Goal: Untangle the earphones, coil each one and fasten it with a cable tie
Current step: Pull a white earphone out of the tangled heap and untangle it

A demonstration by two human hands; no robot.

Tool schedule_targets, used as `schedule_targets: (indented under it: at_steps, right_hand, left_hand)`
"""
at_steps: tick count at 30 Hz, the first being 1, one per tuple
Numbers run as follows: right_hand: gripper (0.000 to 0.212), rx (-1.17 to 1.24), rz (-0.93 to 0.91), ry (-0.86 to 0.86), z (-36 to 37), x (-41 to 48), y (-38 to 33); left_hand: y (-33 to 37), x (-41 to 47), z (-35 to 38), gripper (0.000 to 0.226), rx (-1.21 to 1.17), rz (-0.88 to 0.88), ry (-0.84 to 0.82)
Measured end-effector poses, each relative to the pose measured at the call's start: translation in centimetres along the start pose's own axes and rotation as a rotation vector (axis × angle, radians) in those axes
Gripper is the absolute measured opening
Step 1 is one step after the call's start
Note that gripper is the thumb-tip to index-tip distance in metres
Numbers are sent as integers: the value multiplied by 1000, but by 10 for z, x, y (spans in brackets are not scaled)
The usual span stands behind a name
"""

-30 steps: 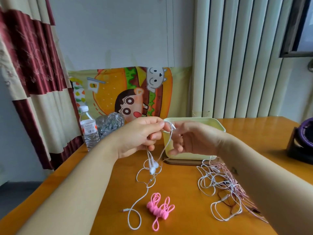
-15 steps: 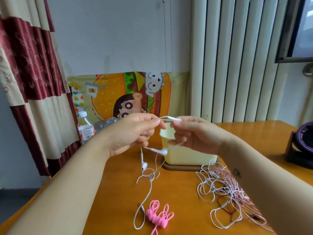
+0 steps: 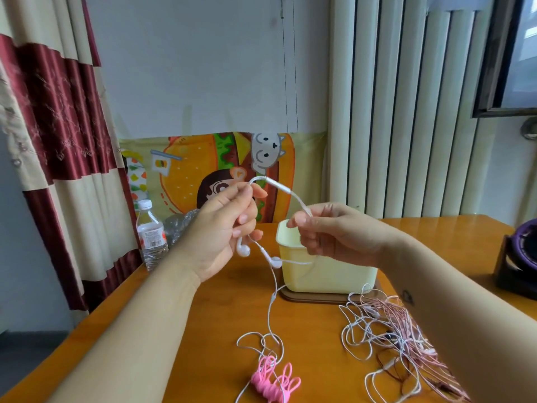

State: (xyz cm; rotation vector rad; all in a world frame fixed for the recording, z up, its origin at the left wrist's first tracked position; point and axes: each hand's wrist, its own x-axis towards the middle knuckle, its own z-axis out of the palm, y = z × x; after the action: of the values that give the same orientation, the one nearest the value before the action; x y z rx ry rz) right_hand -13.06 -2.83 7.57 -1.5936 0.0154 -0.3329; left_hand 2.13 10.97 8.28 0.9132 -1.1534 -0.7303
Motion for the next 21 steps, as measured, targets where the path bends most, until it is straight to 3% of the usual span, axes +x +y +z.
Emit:
schedule_targets:
  at_steps: [5,8,11,14,19,21]
  right_hand:
    - [29,212,-134,106,39,11,8]
    - [30,207,-161,246,51,16,24]
    - [28,3,-198,475,45,16,29]
    - [26,2,-230,630,31,15,25]
    - [20,149,-103,606,7,15,27]
    - [14,156,-16,433,-1,11,30]
  left_hand:
    - [-20,5,18,22,-75,145,176]
    - [-21,5,24,25,-246,119,240]
    - [-8,3,10,20,-530,-171,116]
    - [-3,-2,-8,19,-834,-485,-182]
    - [2,-6,-33,22,-770,-502,-238]
    - [8,-4,-35,22,-702,-432,-158]
